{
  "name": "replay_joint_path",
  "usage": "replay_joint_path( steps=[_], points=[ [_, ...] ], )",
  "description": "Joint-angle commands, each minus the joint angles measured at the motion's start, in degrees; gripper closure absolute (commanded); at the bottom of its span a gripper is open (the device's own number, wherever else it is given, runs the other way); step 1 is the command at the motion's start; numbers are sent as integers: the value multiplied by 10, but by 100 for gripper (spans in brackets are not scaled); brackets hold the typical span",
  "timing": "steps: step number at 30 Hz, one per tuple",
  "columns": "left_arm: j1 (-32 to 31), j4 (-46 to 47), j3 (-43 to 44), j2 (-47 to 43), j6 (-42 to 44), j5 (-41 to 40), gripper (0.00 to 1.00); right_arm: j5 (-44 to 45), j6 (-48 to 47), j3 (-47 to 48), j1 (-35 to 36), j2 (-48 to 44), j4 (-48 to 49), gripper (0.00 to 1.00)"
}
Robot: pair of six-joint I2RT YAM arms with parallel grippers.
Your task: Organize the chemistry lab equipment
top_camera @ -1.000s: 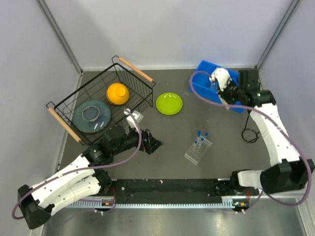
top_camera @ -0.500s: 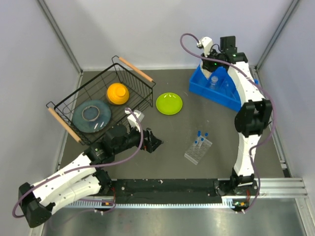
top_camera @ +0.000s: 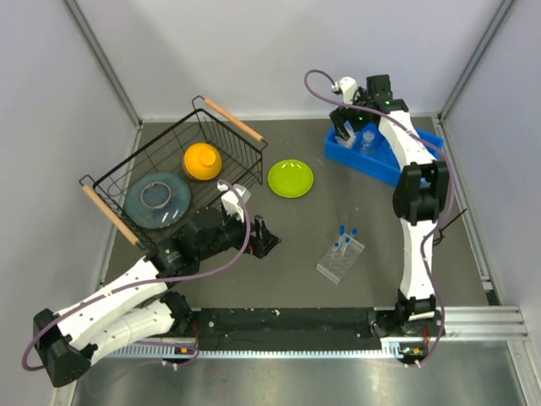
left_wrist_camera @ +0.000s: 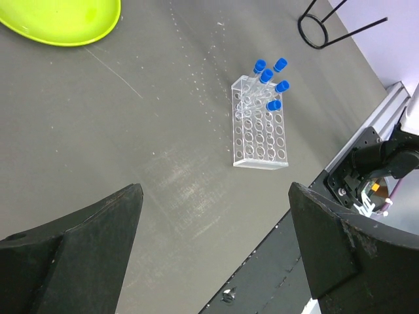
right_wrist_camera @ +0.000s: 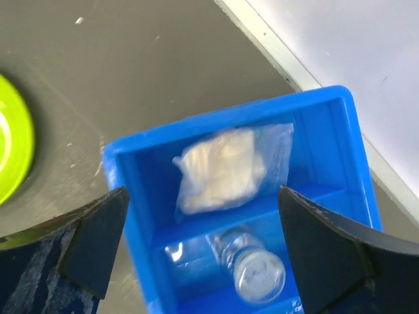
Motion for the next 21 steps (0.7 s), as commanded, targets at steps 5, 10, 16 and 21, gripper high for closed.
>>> replay_joint_path(
  steps=[5,10,16,21],
  points=[
    [1,38,-16,-38,-33,-31,1,-51,84,-200,-6,-312,26,1],
    [1,42,-38,-68,-49,-25,1,-123,146,-368,-63,-479,19,1],
    [1,39,-65,-102,-71,-16,1,-95,141,-551,-165,-680,-7,1],
    [1,48,-77,-118,-74,-9,1,25,103,-668,-235,-808,-23,1]
  ],
)
